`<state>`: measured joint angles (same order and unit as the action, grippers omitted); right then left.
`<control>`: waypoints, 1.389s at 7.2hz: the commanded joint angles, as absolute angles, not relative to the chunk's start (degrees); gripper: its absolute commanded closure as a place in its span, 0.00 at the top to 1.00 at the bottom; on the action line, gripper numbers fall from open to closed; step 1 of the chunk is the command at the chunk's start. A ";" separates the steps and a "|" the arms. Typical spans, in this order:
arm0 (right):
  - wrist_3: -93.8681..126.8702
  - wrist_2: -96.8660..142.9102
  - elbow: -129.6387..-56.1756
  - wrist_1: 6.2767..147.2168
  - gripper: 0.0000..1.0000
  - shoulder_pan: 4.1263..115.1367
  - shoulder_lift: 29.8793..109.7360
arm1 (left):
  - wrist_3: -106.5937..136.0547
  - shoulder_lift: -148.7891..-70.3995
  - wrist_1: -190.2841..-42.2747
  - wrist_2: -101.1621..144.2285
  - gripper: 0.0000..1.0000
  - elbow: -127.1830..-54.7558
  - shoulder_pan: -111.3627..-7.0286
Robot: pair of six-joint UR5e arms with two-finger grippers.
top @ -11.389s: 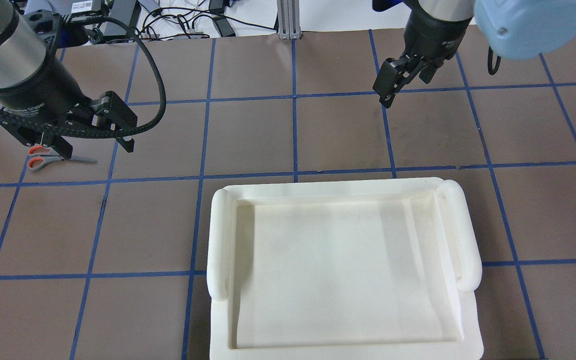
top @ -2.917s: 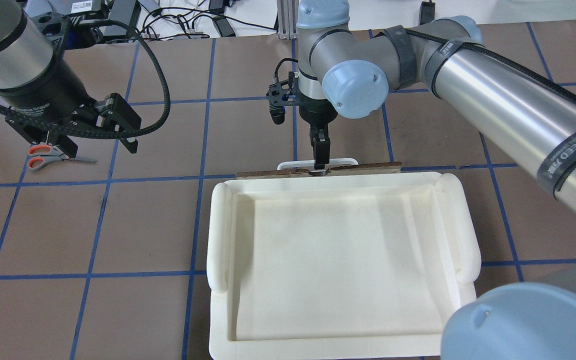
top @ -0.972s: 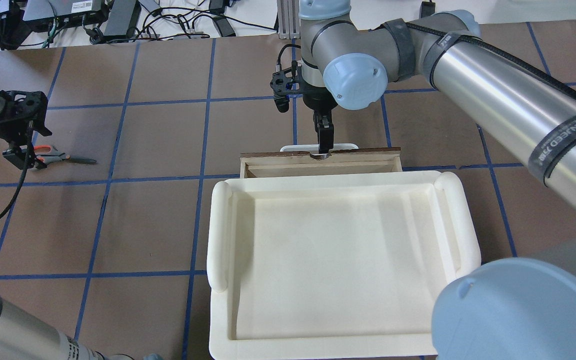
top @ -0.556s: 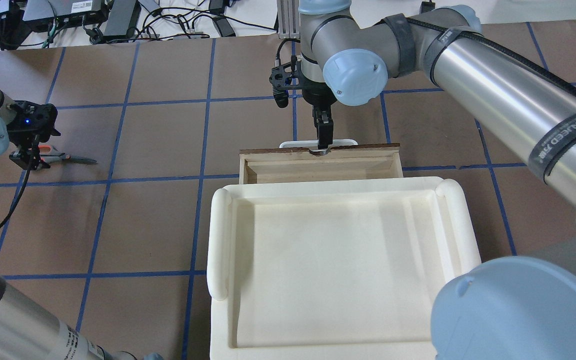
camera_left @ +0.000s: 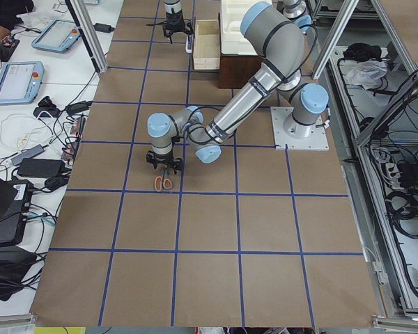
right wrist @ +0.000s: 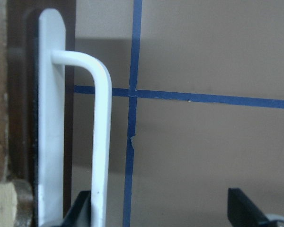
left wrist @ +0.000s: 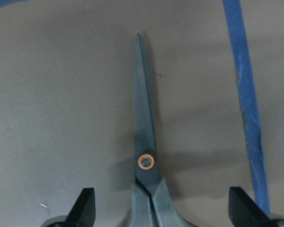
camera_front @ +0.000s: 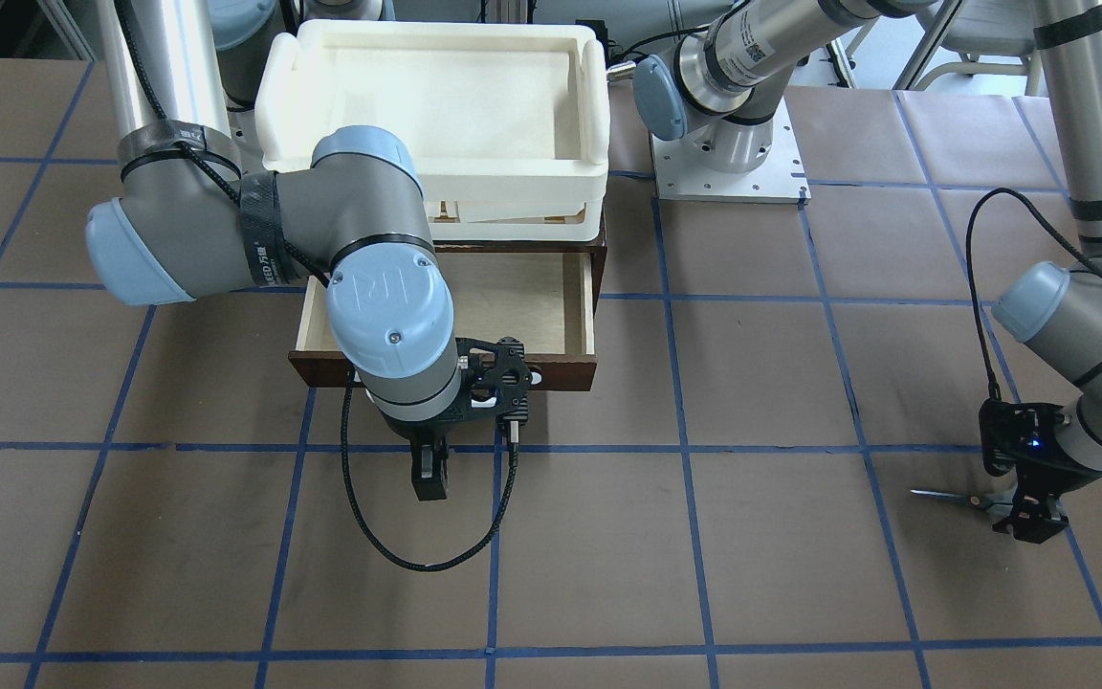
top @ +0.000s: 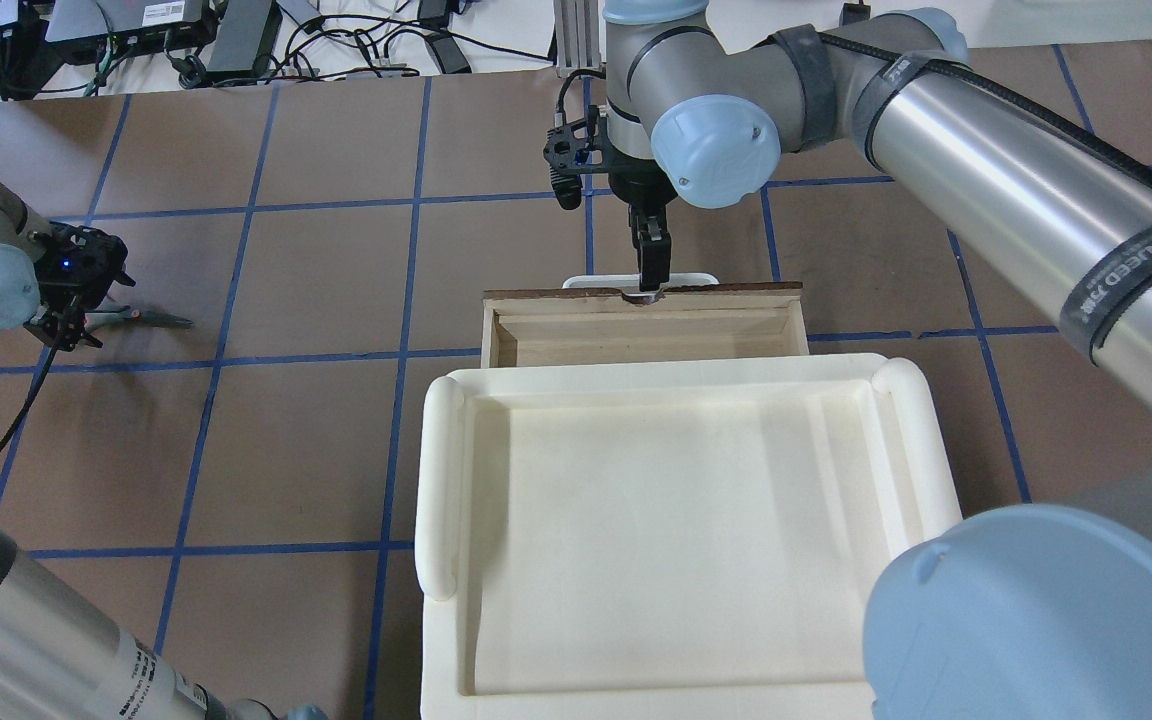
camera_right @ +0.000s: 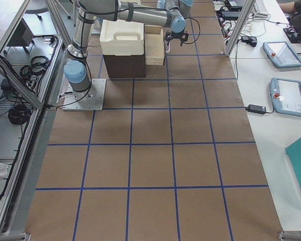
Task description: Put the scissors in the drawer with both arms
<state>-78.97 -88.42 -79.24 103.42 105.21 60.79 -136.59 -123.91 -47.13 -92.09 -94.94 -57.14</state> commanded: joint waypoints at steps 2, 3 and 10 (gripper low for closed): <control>-79.54 -88.59 -79.10 104.32 1.00 104.85 60.21 | -135.61 -124.28 -46.85 -91.85 0.76 -95.01 -55.99; -79.63 -88.59 -79.10 105.37 1.00 104.85 59.86 | -135.01 -124.45 -46.67 -91.85 0.77 -94.84 -55.99; -81.12 -88.68 -77.35 105.47 1.00 104.68 59.41 | -133.60 -124.11 -46.32 -91.58 0.17 -94.57 -55.99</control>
<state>-80.78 -88.61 -77.87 105.46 104.73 59.55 -133.80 -124.47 -46.44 -91.58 -94.53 -55.99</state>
